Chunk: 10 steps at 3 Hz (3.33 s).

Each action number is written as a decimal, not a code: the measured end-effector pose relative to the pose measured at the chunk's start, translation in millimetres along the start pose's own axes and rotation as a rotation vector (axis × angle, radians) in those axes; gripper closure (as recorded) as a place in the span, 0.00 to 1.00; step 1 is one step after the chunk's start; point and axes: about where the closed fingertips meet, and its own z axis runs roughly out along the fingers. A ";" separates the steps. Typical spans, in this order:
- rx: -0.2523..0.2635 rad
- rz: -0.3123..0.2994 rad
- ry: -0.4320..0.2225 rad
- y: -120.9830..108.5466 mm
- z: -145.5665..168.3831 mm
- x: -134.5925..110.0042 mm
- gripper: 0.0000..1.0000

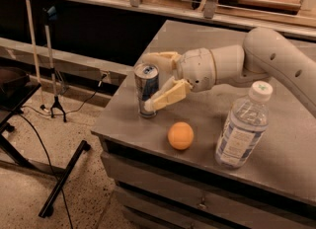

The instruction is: Knock redbull can over

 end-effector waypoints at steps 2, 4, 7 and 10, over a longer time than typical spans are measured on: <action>-0.009 -0.002 -0.001 1.2 4.3 -1.6 0.63; -0.007 -0.008 0.015 -0.1 3.7 -7.2 1.00; 0.134 -0.035 0.349 -37.5 -83.3 -67.2 1.00; 0.309 0.142 0.725 -53.4 -176.8 -56.5 1.00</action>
Offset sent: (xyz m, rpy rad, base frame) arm -0.0009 0.0024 0.0004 0.0001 -0.0004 0.0048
